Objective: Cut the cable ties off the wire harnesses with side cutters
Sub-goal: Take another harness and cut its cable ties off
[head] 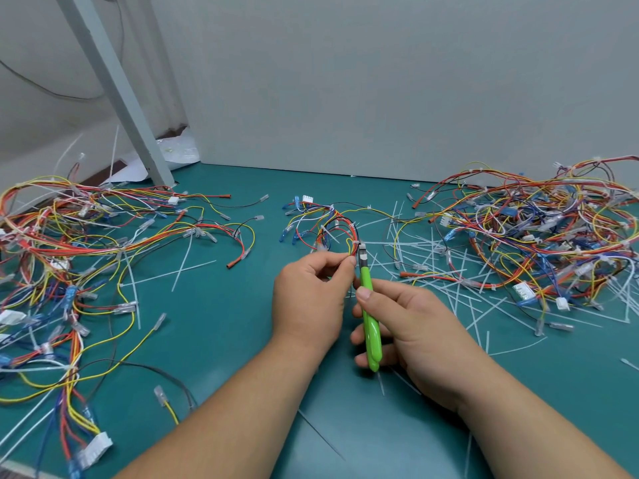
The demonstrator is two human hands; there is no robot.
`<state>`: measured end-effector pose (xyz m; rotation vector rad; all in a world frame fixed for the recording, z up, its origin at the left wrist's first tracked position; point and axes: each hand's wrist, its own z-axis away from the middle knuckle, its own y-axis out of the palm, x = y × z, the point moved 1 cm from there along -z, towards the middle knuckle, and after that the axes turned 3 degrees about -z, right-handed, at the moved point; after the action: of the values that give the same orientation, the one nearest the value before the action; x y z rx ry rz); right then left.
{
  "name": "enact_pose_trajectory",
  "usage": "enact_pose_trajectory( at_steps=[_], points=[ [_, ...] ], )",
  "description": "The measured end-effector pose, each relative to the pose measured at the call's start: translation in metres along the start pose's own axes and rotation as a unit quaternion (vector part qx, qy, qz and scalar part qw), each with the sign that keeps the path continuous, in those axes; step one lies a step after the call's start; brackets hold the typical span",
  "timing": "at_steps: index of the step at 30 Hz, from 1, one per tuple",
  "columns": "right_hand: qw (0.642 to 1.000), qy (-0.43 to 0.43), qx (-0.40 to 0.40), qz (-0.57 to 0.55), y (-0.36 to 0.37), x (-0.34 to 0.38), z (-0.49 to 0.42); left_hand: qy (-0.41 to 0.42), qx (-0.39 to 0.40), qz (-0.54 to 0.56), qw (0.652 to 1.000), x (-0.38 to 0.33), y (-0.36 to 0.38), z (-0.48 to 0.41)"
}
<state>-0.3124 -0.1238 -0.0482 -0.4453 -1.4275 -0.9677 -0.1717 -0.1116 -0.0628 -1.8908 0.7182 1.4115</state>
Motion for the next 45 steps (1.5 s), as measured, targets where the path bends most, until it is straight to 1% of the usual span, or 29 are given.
enact_pose_trajectory(
  at_steps=[14,19,23,26,27,29,31,33,36,38,42,45],
  points=[
    [1.0,0.001,-0.007,-0.008,-0.002,-0.004,-0.002,-0.006,0.006,-0.006,1.0,-0.002,0.0,0.001],
    [0.997,-0.004,-0.054,-0.058,-0.005,0.001,-0.004,-0.005,0.007,-0.017,1.0,-0.002,0.0,0.0],
    [0.992,-0.002,-0.031,-0.122,-0.009,0.006,-0.005,-0.007,0.008,-0.03,0.999,-0.004,0.0,0.002],
    [0.994,0.003,0.017,-0.108,-0.008,0.006,-0.007,0.007,0.017,-0.078,0.997,-0.009,0.0,0.004],
    [0.994,0.003,0.033,-0.103,-0.007,0.005,-0.007,0.011,0.032,-0.096,0.995,-0.013,-0.001,0.004],
    [0.993,0.001,0.047,-0.105,-0.006,0.005,-0.008,0.012,0.088,-0.151,0.985,-0.02,-0.004,0.005],
    [0.99,-0.003,0.049,-0.133,-0.007,0.005,-0.009,0.03,0.134,-0.24,0.961,-0.029,-0.01,0.005],
    [0.984,-0.009,0.052,-0.172,-0.01,0.006,-0.01,0.052,0.136,-0.329,0.933,-0.04,-0.018,0.006],
    [0.979,-0.018,0.047,-0.2,-0.013,0.007,-0.012,0.03,0.141,-0.386,0.911,-0.048,-0.035,0.008],
    [0.975,-0.028,0.045,-0.215,-0.015,0.007,-0.013,-0.009,0.173,-0.369,0.913,-0.045,-0.045,0.01],
    [0.974,-0.045,0.055,-0.217,-0.015,0.007,-0.012,-0.048,0.239,-0.261,0.934,-0.032,-0.048,0.017],
    [0.975,-0.047,0.056,-0.212,-0.016,0.006,-0.012,-0.07,0.239,-0.172,0.953,-0.028,-0.047,0.02]
  ],
)
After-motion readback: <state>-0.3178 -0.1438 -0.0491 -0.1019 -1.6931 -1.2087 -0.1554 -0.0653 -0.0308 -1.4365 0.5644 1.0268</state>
